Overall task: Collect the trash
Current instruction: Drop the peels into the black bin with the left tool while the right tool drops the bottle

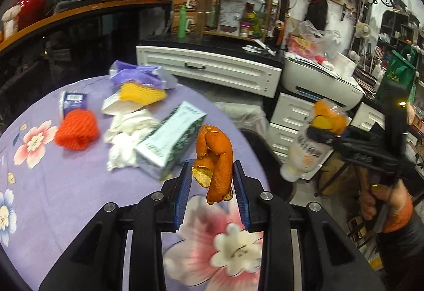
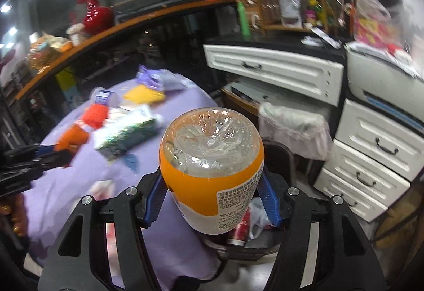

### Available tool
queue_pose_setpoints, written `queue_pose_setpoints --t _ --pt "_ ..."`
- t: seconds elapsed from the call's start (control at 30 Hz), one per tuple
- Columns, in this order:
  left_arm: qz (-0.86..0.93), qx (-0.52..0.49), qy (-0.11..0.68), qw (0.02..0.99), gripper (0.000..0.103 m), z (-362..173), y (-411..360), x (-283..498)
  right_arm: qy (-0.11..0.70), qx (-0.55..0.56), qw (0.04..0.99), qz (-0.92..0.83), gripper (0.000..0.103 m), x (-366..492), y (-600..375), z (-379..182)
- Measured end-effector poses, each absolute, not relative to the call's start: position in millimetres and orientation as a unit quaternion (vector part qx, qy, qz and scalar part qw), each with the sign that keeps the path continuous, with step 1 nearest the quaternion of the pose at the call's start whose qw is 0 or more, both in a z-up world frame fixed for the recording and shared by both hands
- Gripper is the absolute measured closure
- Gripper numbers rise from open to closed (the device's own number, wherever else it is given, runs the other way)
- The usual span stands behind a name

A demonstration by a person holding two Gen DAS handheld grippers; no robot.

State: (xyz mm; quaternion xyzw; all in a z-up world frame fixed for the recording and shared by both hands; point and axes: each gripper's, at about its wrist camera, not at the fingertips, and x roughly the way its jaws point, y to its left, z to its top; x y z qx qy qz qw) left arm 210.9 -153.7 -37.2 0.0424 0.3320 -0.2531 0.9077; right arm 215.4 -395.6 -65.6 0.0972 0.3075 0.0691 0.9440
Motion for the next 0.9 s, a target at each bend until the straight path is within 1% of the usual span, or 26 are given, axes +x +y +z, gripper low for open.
queue_pose_setpoints --t 0.13,0.3,0.53,0.57,0.6,0.67,0.8,0.9 --pt "-0.272 0.041 0.331 0.903 0.071 -35.5 -180.7 215.5 0.339 0.116 0.932 0.05 0.041 250.3 -414.0 -97.8" --pt "-0.288 0.052 0.327 0.899 0.071 -33.2 -210.7 218.6 0.393 0.118 0.911 0.036 0.041 293.3 -419.9 -152.2" --pt "-0.305 0.052 0.344 0.886 0.071 -42.4 -238.9 228.0 0.449 0.115 0.886 0.024 0.04 325.2 -421.6 -214.0" --pt "-0.307 0.053 0.347 0.885 0.071 -45.0 -242.1 229.1 0.457 0.112 0.882 0.02 0.039 328.3 -421.4 -221.6" --pt "-0.308 0.056 0.351 0.882 0.071 -48.1 -245.2 230.2 0.461 0.113 0.88 0.016 0.032 329.7 -421.8 -227.3" --pt "-0.31 0.061 0.358 0.879 0.071 -53.1 -252.0 232.2 0.459 0.119 0.88 0.01 0.023 328.1 -423.7 -231.2" --pt "-0.314 0.061 0.373 0.871 0.071 -62.0 -262.7 236.4 0.448 0.13 0.884 0.004 0.022 318.3 -431.6 -226.3" --pt "-0.315 0.068 0.381 0.866 0.071 -69.6 -275.8 238.9 0.427 0.136 0.894 -0.001 0.022 299.3 -440.6 -212.1"
